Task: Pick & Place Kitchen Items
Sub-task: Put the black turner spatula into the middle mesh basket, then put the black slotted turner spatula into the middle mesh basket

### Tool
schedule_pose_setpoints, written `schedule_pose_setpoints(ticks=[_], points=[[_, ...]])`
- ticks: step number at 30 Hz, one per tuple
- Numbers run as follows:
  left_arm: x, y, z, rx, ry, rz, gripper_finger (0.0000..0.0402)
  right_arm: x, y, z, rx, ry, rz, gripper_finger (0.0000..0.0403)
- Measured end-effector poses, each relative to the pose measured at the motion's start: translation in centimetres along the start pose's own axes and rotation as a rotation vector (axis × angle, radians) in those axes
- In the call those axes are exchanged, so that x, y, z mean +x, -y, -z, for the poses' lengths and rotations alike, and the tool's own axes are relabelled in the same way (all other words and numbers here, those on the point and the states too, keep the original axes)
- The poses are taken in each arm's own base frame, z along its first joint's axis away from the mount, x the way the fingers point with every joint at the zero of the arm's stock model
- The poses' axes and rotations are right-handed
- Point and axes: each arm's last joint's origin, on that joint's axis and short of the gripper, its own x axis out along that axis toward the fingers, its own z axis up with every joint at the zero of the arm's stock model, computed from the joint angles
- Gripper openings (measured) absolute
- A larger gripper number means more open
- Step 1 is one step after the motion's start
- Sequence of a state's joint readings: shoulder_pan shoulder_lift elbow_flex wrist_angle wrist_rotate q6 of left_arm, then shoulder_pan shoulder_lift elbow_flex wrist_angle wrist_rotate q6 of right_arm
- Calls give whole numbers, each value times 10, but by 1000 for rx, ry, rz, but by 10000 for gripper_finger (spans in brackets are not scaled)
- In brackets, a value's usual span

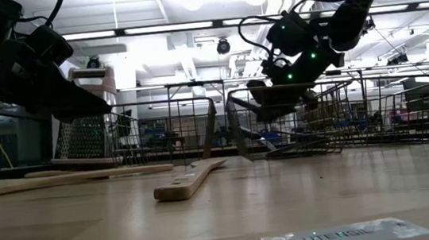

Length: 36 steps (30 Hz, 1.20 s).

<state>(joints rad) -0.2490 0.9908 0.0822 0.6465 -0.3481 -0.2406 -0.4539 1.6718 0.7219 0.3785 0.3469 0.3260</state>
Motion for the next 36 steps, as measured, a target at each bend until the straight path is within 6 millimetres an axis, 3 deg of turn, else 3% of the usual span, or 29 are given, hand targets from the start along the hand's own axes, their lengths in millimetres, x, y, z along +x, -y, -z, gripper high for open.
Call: schedule_pose_setpoints(ticks=[11,21,27,36], points=[[0,0,0,0,0,0,129,1,2,1,-12,-12,-5,100],[0,0,0,0,0,0,129,-4,2,-5,39,13,-8,172],[0,0,0,-1,1,0,129,-20,2,-23,45,79,-47,196],[0,0,0,0,1,0,129,-61,-9,-49,50,133,-315,187]])
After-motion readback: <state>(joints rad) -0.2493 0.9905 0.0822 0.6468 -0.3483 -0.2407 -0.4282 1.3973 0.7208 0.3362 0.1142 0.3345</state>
